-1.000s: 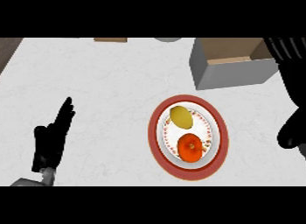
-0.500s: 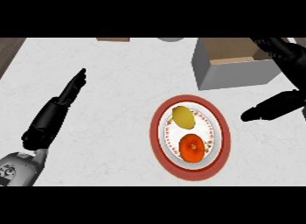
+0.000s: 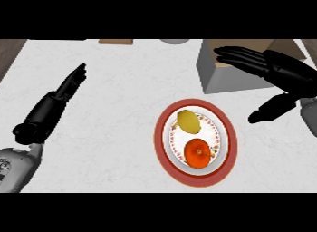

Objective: Pick the lemon from the plate and place it in the cardboard box

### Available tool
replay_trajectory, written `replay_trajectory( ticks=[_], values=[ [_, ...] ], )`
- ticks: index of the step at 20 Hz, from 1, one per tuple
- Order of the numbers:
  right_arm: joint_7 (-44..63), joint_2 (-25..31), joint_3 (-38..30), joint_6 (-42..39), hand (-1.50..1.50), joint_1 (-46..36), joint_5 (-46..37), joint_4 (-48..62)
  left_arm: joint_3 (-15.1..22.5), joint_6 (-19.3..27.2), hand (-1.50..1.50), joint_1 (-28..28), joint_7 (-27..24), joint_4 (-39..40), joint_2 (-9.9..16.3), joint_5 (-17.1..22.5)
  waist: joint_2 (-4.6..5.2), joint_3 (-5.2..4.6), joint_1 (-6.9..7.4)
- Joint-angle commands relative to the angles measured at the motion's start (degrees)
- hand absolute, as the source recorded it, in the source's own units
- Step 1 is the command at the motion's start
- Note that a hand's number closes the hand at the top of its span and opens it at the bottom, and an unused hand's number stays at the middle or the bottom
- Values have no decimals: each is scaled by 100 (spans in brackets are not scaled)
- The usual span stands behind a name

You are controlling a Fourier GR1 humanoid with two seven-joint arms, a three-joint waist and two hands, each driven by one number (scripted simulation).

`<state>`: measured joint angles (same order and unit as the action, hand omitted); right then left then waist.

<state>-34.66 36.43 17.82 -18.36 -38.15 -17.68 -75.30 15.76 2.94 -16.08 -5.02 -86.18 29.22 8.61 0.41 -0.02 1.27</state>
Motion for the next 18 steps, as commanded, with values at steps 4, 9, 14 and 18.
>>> replay_trajectory(
  ticks=[4,9,14,18],
  values=[
    [518,241,1056,-372,-150,-415,-1459,-353,-197,-230,0,38,-115,158,104,22,-42,-6,-67],
    [1839,-167,1615,-660,-150,-141,-2055,-1490,-246,-126,0,124,-107,174,-44,-113,-68,-5,-201],
    [2941,-696,1802,-1418,-150,-254,-2430,-1881,-170,-194,0,272,54,-111,-208,-223,-62,-2,-145],
    [3154,-869,1812,-1540,-150,383,-2753,-2082,-469,-404,0,458,-95,-158,-152,-231,-51,1,-130]
  ],
)
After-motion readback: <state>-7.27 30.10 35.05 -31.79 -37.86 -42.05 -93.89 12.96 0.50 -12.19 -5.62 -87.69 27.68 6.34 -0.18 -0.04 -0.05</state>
